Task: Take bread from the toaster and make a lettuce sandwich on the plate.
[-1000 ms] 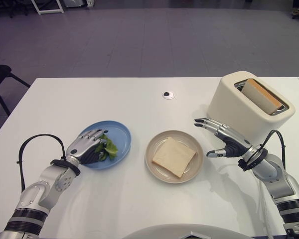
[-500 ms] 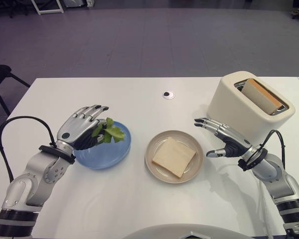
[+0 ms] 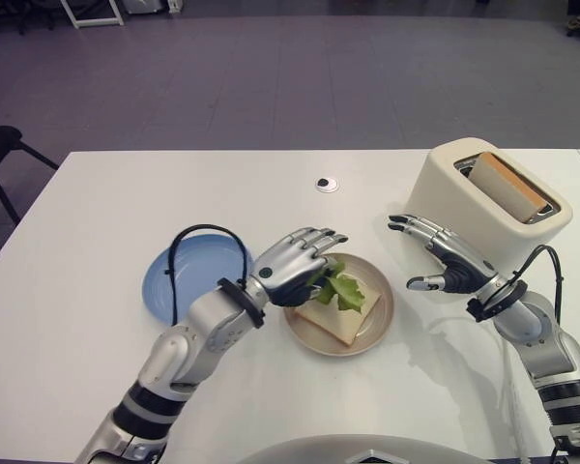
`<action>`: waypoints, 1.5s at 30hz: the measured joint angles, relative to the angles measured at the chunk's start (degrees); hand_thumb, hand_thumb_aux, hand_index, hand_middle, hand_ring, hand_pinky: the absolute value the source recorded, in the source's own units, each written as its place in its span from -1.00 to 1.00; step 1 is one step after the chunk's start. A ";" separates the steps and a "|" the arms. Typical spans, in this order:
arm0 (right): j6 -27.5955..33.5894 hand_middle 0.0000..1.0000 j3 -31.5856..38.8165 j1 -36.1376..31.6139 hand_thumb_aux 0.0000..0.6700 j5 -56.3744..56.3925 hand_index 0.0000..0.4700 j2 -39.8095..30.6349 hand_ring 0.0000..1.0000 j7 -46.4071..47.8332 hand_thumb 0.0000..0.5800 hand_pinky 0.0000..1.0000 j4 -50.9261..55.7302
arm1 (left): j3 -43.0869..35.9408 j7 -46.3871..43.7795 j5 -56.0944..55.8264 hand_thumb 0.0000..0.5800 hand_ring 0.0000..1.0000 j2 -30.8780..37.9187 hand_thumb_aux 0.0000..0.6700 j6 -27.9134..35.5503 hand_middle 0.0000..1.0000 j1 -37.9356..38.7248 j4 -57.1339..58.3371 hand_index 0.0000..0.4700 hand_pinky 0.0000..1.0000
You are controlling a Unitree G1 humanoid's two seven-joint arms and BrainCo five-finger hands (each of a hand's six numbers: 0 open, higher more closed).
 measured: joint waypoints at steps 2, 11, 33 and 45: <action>0.09 -1.00 0.00 0.00 -1.00 -0.02 -1.00 0.01 -1.00 -0.03 -1.00 -1.00 -0.01 | -1.55 0.34 1.64 1.00 -1.00 -0.91 1.00 -0.13 -1.00 -0.80 2.35 1.00 -1.00; 0.12 -1.00 0.03 0.03 -1.00 -0.01 -1.00 0.03 -1.00 0.11 -1.00 -1.00 -0.57 | -4.51 1.76 5.65 -1.00 -1.00 -1.57 -1.00 -0.66 -1.00 -0.95 5.66 -1.00 -1.00; 11.43 -1.00 -20.25 -5.53 -1.00 -1.22 -1.00 -9.35 -1.00 -5.69 -1.00 -1.00 -4.42 | 12.56 5.91 -32.39 -1.00 -1.00 -7.17 -1.00 -1.87 -1.00 23.15 -6.58 -1.00 -1.00; 12.07 -1.00 -14.85 -7.04 0.15 -6.74 0.15 -13.68 -1.00 -8.87 0.63 -1.00 11.62 | 15.96 7.30 -36.60 -1.00 -1.00 -8.45 -1.00 -5.65 -1.00 23.74 -3.42 -1.00 -1.00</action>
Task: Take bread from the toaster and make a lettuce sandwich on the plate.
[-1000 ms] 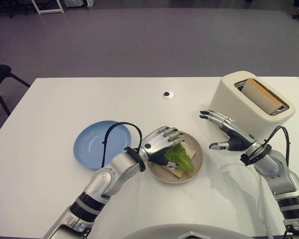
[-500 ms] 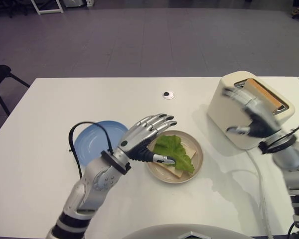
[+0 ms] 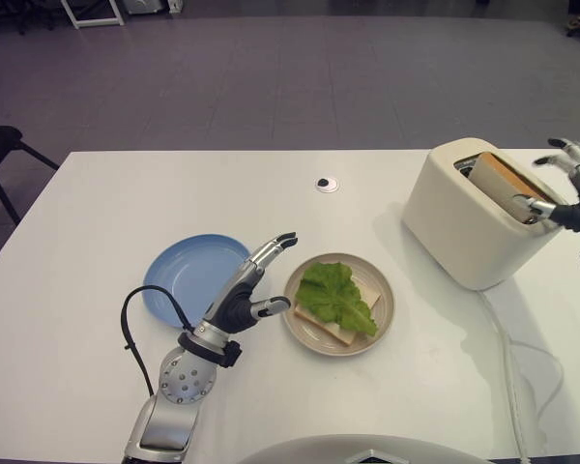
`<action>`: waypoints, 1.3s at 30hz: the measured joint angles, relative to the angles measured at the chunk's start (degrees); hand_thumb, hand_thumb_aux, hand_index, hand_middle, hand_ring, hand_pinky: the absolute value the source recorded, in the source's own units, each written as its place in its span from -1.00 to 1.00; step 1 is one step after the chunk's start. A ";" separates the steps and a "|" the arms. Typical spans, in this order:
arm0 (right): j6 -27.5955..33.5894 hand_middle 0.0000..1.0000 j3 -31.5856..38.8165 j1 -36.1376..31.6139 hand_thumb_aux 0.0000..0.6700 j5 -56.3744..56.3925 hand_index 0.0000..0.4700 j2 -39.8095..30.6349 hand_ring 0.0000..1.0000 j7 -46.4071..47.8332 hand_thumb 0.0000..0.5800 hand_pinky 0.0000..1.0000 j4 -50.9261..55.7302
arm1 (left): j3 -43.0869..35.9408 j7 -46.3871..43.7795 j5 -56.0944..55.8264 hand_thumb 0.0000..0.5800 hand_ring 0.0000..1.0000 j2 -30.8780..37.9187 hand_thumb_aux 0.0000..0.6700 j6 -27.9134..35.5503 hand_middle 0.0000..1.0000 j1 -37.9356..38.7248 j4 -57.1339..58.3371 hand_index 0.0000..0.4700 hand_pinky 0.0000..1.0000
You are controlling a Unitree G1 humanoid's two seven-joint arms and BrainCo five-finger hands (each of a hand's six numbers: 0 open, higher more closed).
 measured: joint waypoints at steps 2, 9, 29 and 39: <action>-0.37 -1.00 0.96 0.00 0.22 0.81 0.22 0.01 -1.00 0.89 0.69 -1.00 0.00 | 0.01 -0.03 0.14 -1.00 -1.00 0.00 -1.00 -0.09 -1.00 0.11 -0.02 -1.00 -1.00; -1.00 -1.00 2.11 -0.34 1.00 3.65 1.00 0.09 -1.00 2.17 1.00 -1.00 0.04 | 0.03 -0.02 1.68 -1.00 -1.00 0.01 -1.00 -0.12 -1.00 0.37 -0.21 -1.00 -1.00; 4.00 -1.00 -4.42 -6.86 1.00 36.87 1.00 5.80 -1.00 14.55 1.00 -1.00 -22.40 | 0.97 0.53 2.55 -1.00 -1.00 -0.67 -1.00 -0.50 -1.00 0.39 -1.25 -1.00 -1.00; -0.91 -1.00 14.77 0.60 1.00 17.34 1.00 15.56 -1.00 16.13 1.00 -1.00 -26.47 | 1.81 0.60 2.53 -1.00 -1.00 -1.29 -1.00 -0.68 -1.00 0.64 -1.73 -1.00 -1.00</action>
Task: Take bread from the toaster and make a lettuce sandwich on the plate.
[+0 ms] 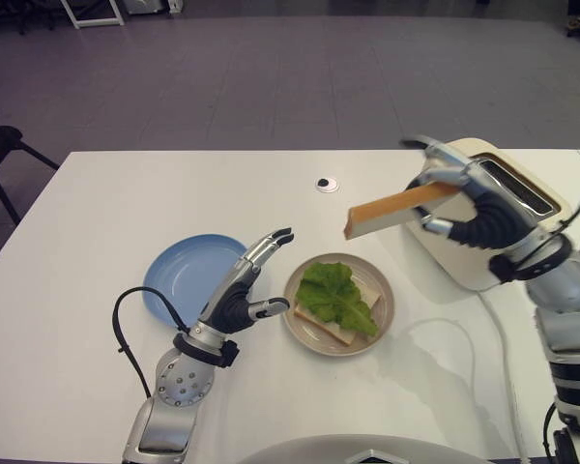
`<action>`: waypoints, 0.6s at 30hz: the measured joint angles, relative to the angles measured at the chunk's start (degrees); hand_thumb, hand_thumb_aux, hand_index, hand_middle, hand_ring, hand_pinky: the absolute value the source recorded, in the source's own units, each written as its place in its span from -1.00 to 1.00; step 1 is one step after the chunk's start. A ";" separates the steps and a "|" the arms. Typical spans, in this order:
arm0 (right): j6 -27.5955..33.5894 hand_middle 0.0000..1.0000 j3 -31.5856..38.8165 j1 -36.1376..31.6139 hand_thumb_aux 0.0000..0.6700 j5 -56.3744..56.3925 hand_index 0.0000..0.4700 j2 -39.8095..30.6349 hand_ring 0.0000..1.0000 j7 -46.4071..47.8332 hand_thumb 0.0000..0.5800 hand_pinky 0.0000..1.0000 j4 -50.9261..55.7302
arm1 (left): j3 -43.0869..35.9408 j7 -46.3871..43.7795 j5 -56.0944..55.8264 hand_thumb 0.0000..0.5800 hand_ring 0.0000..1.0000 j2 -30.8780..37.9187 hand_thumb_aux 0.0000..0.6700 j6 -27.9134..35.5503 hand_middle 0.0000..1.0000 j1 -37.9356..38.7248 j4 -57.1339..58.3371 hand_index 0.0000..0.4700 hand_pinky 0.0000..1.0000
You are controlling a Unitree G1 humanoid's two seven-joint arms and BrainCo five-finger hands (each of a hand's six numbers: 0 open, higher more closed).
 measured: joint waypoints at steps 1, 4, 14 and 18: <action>-0.11 -1.00 2.02 0.45 1.00 -3.66 1.00 1.53 -1.00 -1.12 1.00 -1.00 1.44 | -0.03 -0.01 0.01 -1.00 -1.00 -0.09 -1.00 -0.01 -1.00 -0.05 -0.06 -1.00 -1.00; -0.67 -1.00 5.41 0.87 1.00 -10.67 1.00 4.18 -1.00 -4.27 1.00 -1.00 4.46 | -0.04 -0.09 0.01 -1.00 -1.00 -0.24 -1.00 0.01 -1.00 -0.06 -0.09 -1.00 -1.00; -5.68 -1.00 9.58 0.84 1.00 -23.41 1.00 6.38 -1.00 -15.65 1.00 -1.00 12.12 | -2.33 -0.85 0.07 -1.00 -1.00 -0.92 -1.00 0.03 -1.00 0.10 -0.08 -1.00 -1.00; -8.86 -1.00 11.53 3.27 1.00 -24.97 1.00 5.12 -1.00 -16.23 1.00 -1.00 11.69 | -2.87 -1.00 0.11 -1.00 -1.00 -0.97 -1.00 0.05 -1.00 0.38 -0.10 -1.00 -1.00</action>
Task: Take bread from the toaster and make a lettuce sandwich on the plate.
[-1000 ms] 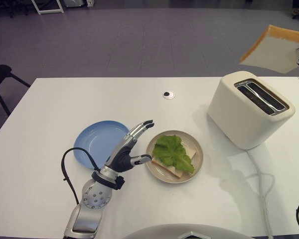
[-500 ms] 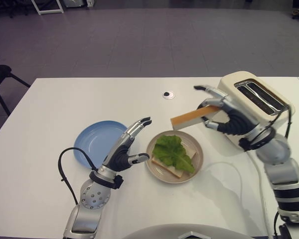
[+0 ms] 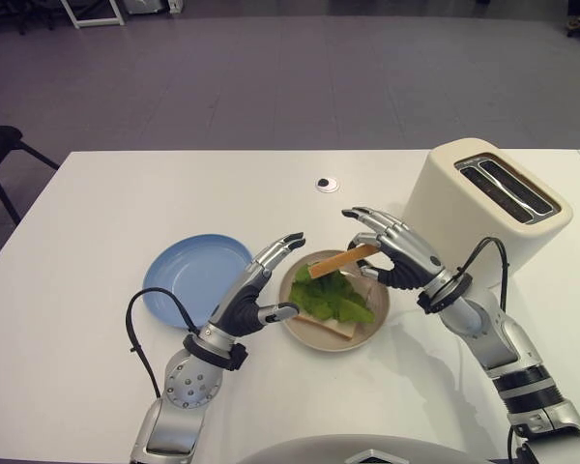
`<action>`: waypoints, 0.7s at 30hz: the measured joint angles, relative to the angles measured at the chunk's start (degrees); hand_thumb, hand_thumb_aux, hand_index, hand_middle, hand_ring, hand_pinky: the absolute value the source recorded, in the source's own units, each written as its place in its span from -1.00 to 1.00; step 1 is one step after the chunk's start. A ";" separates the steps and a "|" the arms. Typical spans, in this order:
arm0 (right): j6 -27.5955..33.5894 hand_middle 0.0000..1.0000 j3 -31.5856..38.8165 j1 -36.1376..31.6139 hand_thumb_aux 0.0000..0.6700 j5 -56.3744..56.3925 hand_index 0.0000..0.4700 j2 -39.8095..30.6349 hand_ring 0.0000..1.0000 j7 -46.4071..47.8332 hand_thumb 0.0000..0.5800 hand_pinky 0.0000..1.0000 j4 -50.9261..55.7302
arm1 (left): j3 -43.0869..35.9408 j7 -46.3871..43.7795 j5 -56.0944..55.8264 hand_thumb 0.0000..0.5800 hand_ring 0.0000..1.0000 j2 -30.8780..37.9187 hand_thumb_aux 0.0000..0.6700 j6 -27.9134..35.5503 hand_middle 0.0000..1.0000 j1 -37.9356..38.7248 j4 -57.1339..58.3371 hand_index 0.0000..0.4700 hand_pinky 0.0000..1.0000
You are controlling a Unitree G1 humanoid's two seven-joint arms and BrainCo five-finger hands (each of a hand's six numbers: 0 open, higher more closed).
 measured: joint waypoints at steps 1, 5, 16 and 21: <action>-0.99 -1.00 0.56 1.58 1.00 -0.16 1.00 -0.65 -1.00 0.44 1.00 -1.00 -0.73 | -0.22 -0.09 0.01 -1.00 -1.00 -0.01 -1.00 0.03 -1.00 0.02 0.00 -1.00 -1.00; -2.67 -1.00 1.95 5.79 1.00 -0.24 1.00 -2.72 -1.00 2.82 1.00 -1.00 -4.06 | -1.06 -0.52 0.18 -1.00 -1.00 0.06 -1.00 0.10 -1.00 0.07 0.00 -1.00 -1.00; -0.90 -1.00 3.82 6.61 1.00 1.49 1.00 -3.90 -1.00 7.37 1.00 -1.00 -2.25 | -1.25 -1.30 0.64 -1.00 -1.00 0.83 -1.00 0.12 -1.00 0.15 0.94 -1.00 -1.00; 0.86 -1.00 2.57 6.14 1.00 4.09 1.00 -3.36 -1.00 7.73 1.00 -1.00 -1.97 | -1.36 -1.91 1.18 -1.00 -1.00 1.29 -1.00 0.09 -1.00 0.09 2.44 -1.00 -1.00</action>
